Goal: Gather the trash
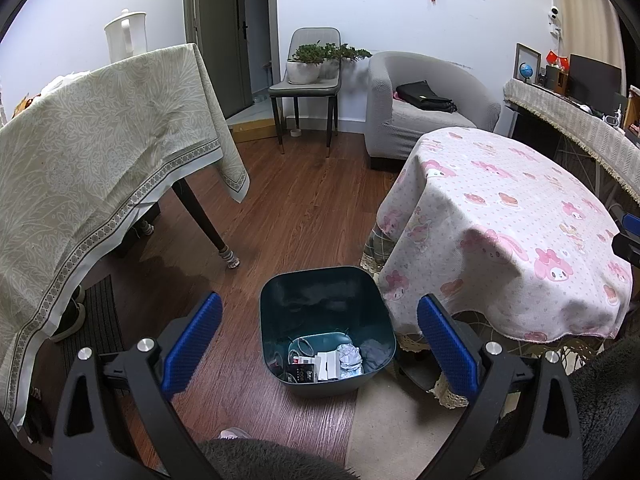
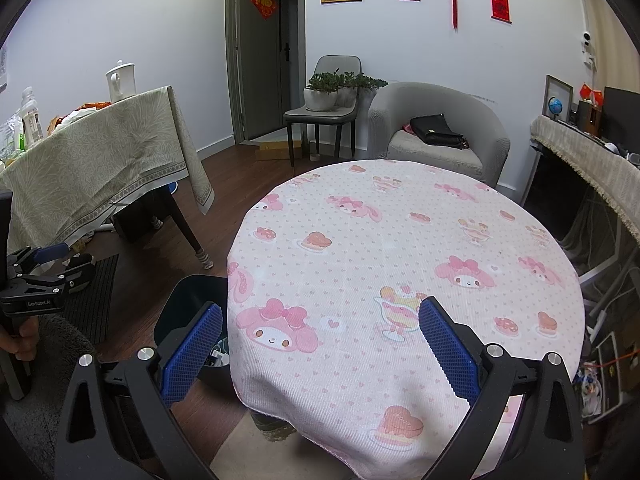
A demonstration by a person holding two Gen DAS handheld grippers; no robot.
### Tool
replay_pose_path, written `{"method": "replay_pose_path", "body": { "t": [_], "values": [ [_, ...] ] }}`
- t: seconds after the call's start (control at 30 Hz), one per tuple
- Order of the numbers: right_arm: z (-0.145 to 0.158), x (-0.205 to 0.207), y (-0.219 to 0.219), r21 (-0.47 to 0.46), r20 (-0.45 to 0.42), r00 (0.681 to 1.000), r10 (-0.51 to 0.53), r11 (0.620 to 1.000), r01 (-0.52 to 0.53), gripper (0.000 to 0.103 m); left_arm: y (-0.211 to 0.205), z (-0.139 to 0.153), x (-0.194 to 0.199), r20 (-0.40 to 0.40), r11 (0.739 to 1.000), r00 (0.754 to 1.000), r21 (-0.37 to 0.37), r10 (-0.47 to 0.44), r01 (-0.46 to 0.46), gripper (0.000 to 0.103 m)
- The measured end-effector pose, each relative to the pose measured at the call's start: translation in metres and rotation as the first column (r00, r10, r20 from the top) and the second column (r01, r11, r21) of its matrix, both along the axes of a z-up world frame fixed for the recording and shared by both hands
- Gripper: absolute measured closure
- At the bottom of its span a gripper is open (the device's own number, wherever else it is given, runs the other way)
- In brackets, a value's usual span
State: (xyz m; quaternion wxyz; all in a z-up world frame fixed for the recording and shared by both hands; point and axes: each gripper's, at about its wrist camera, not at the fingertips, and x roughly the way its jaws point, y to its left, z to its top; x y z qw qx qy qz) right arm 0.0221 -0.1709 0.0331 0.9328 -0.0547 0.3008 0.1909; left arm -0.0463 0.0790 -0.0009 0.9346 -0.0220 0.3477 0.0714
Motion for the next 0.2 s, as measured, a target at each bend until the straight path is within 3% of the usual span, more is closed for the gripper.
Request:
{"method": "replay_pose_path", "body": {
  "t": [0.2],
  "values": [
    [0.0001, -0.0003, 0.0000, 0.000, 0.000, 1.000, 0.000, 1.000, 0.000, 0.003, -0.0004, -0.0024, -0.0004, -0.008, 1.000, 1.000, 0.009, -0.004, 0.004, 0.003]
  ]
}}
